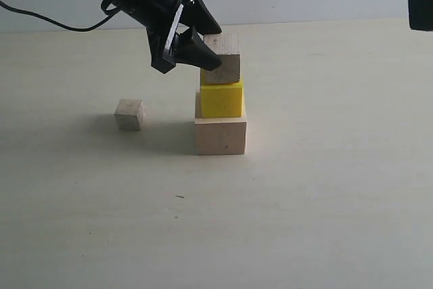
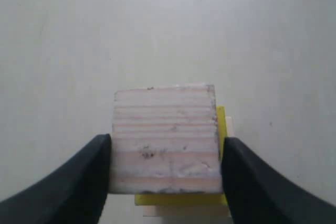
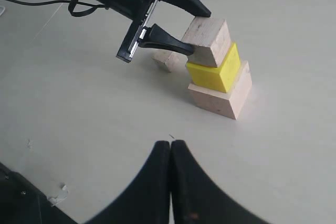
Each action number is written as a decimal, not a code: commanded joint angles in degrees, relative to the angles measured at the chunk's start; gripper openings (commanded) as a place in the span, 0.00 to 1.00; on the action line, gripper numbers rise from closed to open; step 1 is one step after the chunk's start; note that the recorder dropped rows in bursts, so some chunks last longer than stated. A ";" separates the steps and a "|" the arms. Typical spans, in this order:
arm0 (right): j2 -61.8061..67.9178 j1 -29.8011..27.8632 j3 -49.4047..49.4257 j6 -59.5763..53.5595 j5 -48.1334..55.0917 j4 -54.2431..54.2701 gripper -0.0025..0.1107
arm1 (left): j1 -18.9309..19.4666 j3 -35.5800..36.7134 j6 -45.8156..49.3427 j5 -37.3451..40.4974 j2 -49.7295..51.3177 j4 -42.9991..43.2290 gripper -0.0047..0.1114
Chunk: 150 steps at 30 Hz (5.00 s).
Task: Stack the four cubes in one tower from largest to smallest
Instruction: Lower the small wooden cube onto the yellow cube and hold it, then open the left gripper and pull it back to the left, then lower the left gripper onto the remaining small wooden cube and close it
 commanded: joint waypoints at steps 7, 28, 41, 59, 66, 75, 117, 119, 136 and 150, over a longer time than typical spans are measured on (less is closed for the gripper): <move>-0.15 -0.07 0.30 0.00 -0.15 0.23 0.02 | -0.11 -0.44 0.07 -0.67 -0.28 0.07 0.49; -0.15 -0.07 0.30 0.00 -0.15 0.23 0.02 | -0.11 -0.44 -1.52 -0.21 -0.28 -0.66 0.49; -0.15 -0.07 0.30 0.00 0.53 0.33 0.02 | -0.11 -0.44 -1.52 1.08 -0.28 -0.55 0.50; -0.15 -0.07 0.30 0.00 0.81 0.34 0.02 | -0.11 -0.44 -1.64 -0.03 -0.28 -1.92 0.64; -0.15 -0.07 0.30 0.00 0.81 0.34 0.02 | -0.11 -0.44 -1.64 1.68 -0.39 -2.79 0.65; -0.15 -0.07 0.30 0.00 0.81 0.34 0.02 | 1.39 -0.44 -2.57 3.31 -5.68 -1.88 0.65; -0.15 -0.07 0.30 1.52 -2.78 -1.73 0.02 | 11.02 7.24 -80.28 -7.74 -0.09 25.46 0.65; -0.15 -0.07 0.30 1.52 -3.17 -1.73 0.02 | 9.19 7.24 -84.03 -8.17 0.22 27.36 0.64; -0.15 -0.07 0.30 0.00 -3.31 -1.73 0.02 | 5.59 7.24 -89.89 -8.74 2.59 33.95 0.65; -0.15 -0.07 0.30 0.00 -3.31 -1.73 0.02 | 5.59 7.24 -90.12 -10.96 7.06 35.50 0.64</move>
